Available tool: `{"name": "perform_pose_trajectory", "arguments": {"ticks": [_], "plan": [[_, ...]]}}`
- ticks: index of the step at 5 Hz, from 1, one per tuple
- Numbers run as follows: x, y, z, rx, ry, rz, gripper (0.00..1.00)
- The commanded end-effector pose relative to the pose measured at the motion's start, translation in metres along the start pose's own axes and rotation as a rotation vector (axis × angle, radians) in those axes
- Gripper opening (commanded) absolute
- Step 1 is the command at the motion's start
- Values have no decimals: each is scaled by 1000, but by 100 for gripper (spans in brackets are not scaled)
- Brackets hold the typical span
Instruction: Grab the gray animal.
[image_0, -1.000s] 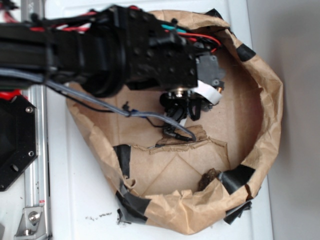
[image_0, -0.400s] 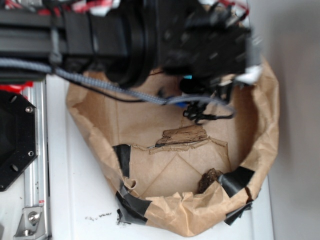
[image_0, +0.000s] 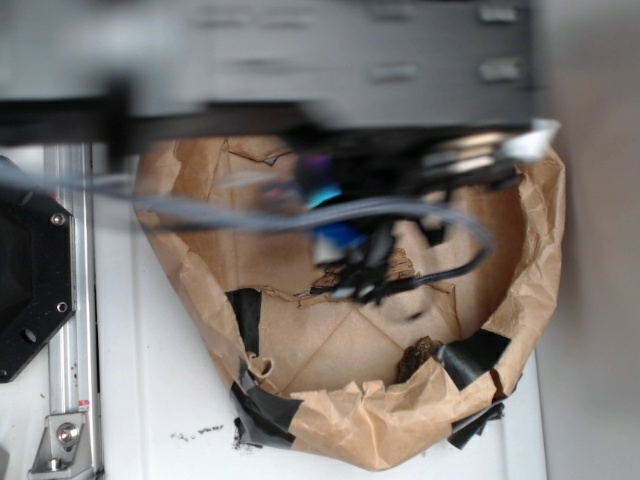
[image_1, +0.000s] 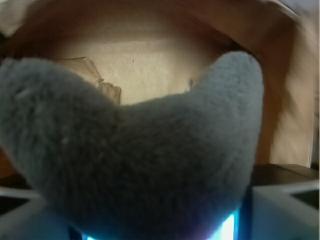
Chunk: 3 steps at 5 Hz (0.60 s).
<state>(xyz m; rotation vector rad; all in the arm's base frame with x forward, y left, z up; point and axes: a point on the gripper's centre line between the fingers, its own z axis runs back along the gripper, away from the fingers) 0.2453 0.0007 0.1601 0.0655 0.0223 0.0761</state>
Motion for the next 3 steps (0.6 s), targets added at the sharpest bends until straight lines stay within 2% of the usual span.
{"name": "perform_pose_trajectory", "arguments": {"ticks": [1,2,3], "plan": [[-6,-19,21,-79,-175,218,0],[-4,-13,20,-89,-194,270,0],[-1,-10,18,-64,-194,284,0]]}}
